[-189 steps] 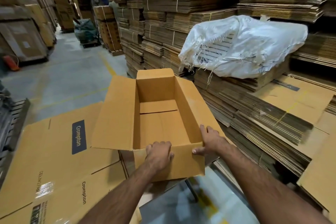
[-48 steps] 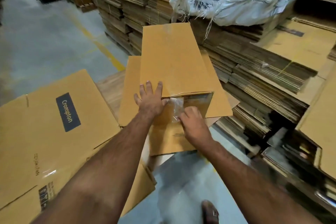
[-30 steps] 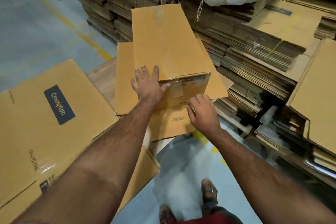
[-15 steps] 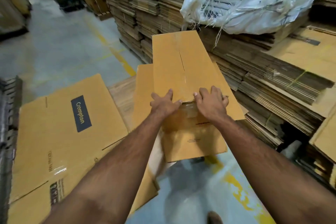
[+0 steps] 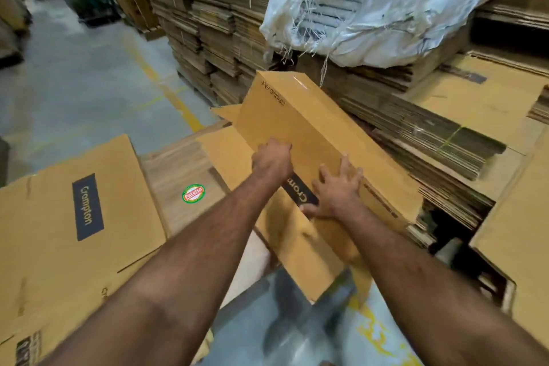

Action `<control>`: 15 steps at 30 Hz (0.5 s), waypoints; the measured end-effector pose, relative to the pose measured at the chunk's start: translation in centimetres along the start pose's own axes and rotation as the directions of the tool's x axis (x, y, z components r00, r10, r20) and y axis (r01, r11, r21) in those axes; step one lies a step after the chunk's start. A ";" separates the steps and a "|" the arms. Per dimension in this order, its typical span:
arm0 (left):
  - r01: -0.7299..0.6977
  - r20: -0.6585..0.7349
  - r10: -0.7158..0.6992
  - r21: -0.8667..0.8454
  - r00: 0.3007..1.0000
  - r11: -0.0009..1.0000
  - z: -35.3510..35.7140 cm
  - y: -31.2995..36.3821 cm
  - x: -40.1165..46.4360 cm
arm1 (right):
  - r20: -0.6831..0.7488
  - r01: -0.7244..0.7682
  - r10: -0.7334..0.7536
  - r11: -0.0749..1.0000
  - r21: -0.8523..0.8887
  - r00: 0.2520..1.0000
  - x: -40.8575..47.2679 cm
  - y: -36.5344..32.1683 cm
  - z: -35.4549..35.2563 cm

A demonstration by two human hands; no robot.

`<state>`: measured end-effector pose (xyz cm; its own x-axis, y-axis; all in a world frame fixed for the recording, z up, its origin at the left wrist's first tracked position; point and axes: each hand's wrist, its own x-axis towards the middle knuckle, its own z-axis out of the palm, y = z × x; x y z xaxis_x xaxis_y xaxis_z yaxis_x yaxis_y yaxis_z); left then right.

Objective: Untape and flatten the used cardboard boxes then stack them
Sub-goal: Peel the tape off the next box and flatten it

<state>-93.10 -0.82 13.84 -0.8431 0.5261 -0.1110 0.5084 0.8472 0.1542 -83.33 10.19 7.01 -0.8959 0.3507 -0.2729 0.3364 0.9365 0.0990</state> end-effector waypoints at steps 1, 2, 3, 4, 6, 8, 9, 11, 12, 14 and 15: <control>-0.037 -0.017 0.038 0.064 0.999 0.997 0.5 0.0 0.9 | -0.024 0.016 -0.016 1.000 0.018 1.000 -0.2 1.3 0.8; -0.088 -0.011 0.091 0.145 0.996 0.985 1.0 0.3 1.8 | -0.078 0.021 -0.012 0.993 0.120 0.997 -0.1 3.1 1.5; -0.137 0.014 0.137 0.213 0.990 0.967 1.6 0.9 2.7 | -0.134 0.022 0.017 0.958 0.285 0.991 0.1 5.1 1.7; -0.182 0.048 0.176 0.245 0.983 0.952 2.3 1.7 3.6 | -0.175 0.027 0.066 0.878 0.478 0.982 0.4 6.8 1.7; -0.224 0.130 0.201 0.199 0.971 0.954 3.5 3.3 5.0 | -0.207 0.020 0.188 0.692 0.721 0.960 1.1 8.2 2.4; -0.149 0.225 0.118 0.126 0.967 0.981 4.8 3.8 5.8 | -0.191 -0.006 0.216 0.677 0.736 0.958 1.8 6.9 2.6; -0.086 0.286 0.049 0.118 0.957 0.989 5.5 3.7 5.9 | -0.181 -0.024 0.227 0.683 0.730 0.957 2.2 6.3 3.0; 0.021 0.325 -0.070 0.150 0.943 0.988 7.2 2.9 5.7 | -0.205 -0.040 0.260 0.703 0.710 0.943 2.8 6.0 3.3; 0.050 0.313 -0.098 0.157 0.945 0.986 7.9 2.3 5.4 | -0.233 -0.031 0.266 0.719 0.695 0.935 3.0 6.0 3.4; 0.063 0.291 -0.097 0.124 0.952 0.990 8.9 1.5 5.1 | -0.274 -0.011 0.256 0.750 0.662 0.927 3.5 6.0 3.5; 0.069 0.289 -0.091 0.084 0.953 0.994 9.3 1.1 4.9 | -0.289 0.004 0.244 0.757 0.653 0.926 3.8 5.8 3.5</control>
<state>-95.09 3.34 4.37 -0.7993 0.4457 -0.4032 0.4617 0.8848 0.0627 -83.77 16.98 3.22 -0.8309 0.5543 0.0483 0.4406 0.7085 -0.5513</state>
